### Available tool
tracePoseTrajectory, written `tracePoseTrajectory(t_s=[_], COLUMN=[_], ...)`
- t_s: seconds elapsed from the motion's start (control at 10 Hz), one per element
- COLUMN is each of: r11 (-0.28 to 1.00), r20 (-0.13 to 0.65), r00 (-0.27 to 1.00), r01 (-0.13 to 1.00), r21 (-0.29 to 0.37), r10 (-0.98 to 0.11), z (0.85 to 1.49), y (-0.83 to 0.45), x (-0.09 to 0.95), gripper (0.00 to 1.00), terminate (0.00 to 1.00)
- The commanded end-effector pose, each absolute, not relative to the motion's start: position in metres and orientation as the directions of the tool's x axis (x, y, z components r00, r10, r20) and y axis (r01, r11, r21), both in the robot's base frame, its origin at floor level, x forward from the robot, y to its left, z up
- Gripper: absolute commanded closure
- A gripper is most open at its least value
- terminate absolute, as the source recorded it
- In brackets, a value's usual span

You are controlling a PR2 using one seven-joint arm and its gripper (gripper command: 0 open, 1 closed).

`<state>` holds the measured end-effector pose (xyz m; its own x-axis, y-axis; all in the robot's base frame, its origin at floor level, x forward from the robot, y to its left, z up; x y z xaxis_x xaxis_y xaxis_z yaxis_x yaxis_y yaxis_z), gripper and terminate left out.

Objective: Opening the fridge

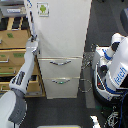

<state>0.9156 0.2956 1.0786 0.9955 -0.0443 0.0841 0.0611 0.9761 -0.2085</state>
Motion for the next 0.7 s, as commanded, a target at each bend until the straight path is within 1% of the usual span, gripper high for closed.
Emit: tracePoseTrajectory(t_s=[0.1,0.3,0.4,0.6,0.7], r11=[0.971,0.959,0.949,0.936,0.919], r20=[0.068,0.081,0.094,0.121,0.142], r00=[0.995,0.988,0.979,0.965,0.947], r01=[0.087,0.150,0.200,0.256,0.316], r21=[-0.223,-0.242,-0.242,-0.241,-0.237], r10=[-0.073,-0.134,-0.183,-0.233,-0.289], z=[1.070,1.076,1.088,1.104,1.121], y=[0.285,0.278,0.271,0.258,0.235], x=[0.914,0.890,0.859,0.825,0.787], gripper=[1.00,1.00,1.00,1.00,1.00], terminate=[0.00,0.00,0.00,0.00,0.00])
